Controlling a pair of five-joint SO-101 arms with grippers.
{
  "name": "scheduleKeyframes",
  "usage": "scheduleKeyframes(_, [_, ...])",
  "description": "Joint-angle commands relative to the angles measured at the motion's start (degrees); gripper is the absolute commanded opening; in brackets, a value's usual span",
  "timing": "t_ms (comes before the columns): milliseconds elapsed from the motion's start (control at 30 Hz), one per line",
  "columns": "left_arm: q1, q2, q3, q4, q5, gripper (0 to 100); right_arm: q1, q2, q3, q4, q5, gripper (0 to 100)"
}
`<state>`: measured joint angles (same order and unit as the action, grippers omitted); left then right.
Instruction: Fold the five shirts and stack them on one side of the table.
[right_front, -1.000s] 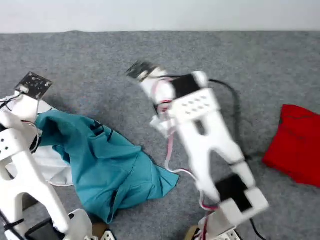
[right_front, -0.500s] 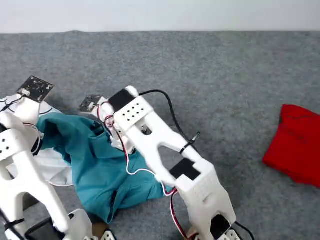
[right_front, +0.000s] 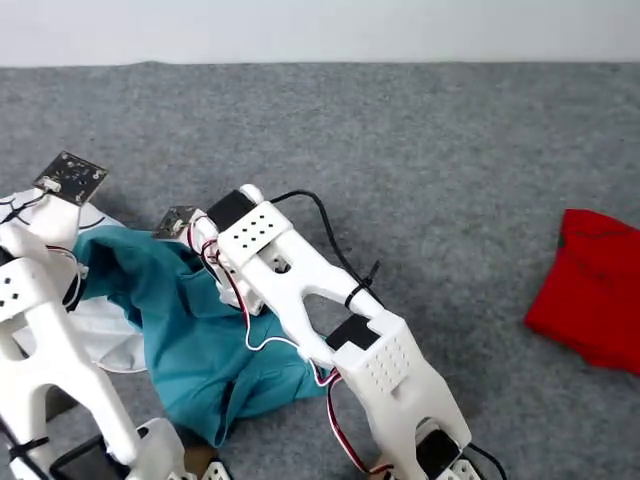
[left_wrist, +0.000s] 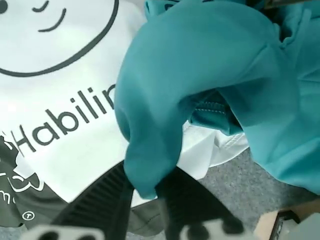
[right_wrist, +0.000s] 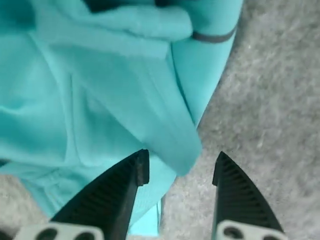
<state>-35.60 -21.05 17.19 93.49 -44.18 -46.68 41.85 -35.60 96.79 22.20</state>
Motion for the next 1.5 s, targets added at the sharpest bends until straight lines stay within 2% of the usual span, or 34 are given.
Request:
scheduleKeyframes(0, [-0.3,-0.4,0.1,-2.2,-0.2,1,-0.4,0.0,-2.7,-1.9,0.6,20.6])
scheduleKeyframes(200, [-0.3,-0.4,2.9,-4.0,-0.2,1,-0.2,1.6,-2.7,-2.6,4.6,10.6])
scheduleKeyframes(667, [-0.3,-0.7,2.9,-4.0,-0.2,1,-0.1,2.5,-2.5,-2.3,4.7,11.0])
scheduleKeyframes(833, [-0.3,-0.8,2.9,-4.0,-0.2,1,-0.1,4.8,-2.6,-0.6,4.7,16.6])
scheduleKeyframes(1067, [-0.3,-0.8,2.9,-3.8,-0.2,1,0.0,5.5,-3.3,-1.9,5.1,5.5])
scheduleKeyframes(1200, [-0.3,-0.8,2.9,-3.7,-0.2,1,2.9,4.8,-5.5,-2.2,7.8,0.9])
scheduleKeyframes(1367, [-0.3,-0.9,1.4,-3.5,-0.2,1,9.3,4.8,-20.7,5.8,10.4,1.2])
scheduleKeyframes(1467, [0.4,-0.9,-2.1,-1.6,-0.1,1,13.7,2.9,-27.3,6.3,11.3,1.1])
